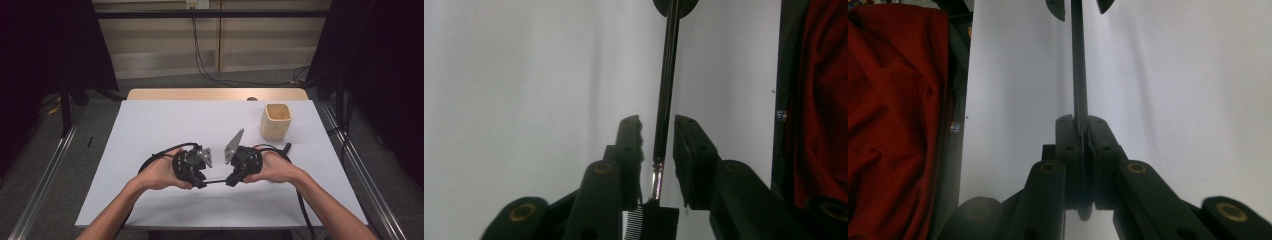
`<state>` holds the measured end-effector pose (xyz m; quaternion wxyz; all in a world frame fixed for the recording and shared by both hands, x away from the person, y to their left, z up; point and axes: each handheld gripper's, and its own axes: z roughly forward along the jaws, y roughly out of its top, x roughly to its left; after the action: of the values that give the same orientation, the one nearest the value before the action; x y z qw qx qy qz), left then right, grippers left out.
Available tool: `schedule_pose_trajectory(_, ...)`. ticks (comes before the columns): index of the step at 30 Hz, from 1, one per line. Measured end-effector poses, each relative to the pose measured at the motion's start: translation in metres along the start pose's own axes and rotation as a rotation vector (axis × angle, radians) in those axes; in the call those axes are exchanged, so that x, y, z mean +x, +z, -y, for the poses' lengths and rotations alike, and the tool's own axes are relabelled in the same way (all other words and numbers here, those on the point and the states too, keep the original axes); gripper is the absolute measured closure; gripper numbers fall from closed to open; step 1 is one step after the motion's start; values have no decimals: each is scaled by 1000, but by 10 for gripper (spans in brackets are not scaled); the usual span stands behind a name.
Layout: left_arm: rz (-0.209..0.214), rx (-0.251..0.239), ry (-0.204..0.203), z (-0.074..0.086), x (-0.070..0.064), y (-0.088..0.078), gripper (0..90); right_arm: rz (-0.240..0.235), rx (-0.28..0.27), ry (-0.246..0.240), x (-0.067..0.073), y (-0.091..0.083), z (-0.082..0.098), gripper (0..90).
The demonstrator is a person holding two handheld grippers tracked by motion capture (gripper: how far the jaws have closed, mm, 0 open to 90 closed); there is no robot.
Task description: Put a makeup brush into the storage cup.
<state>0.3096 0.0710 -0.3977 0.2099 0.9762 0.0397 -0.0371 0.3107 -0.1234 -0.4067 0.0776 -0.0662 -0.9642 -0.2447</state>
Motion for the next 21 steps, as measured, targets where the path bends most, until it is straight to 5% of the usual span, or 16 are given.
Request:
schedule_pose_trajectory(4,-6,-15,6,4,1,1,587,-5,3,8,0,1,1,860)
schedule_pose_trajectory(8,-41,-62,-57,10,-2,6,442,-8,6,13,0,2,2,860)
schedule_pose_trajectory(10,-54,-51,-31,13,-1,6,354,-8,5,17,0,3,3,860)
schedule_pose_trajectory(14,-83,-91,-85,18,0,7,207,-8,3,27,-1,1,4,860)
schedule_pose_trajectory(21,-144,-184,-154,29,4,-1,104,1,2,45,-1,-3,8,860)
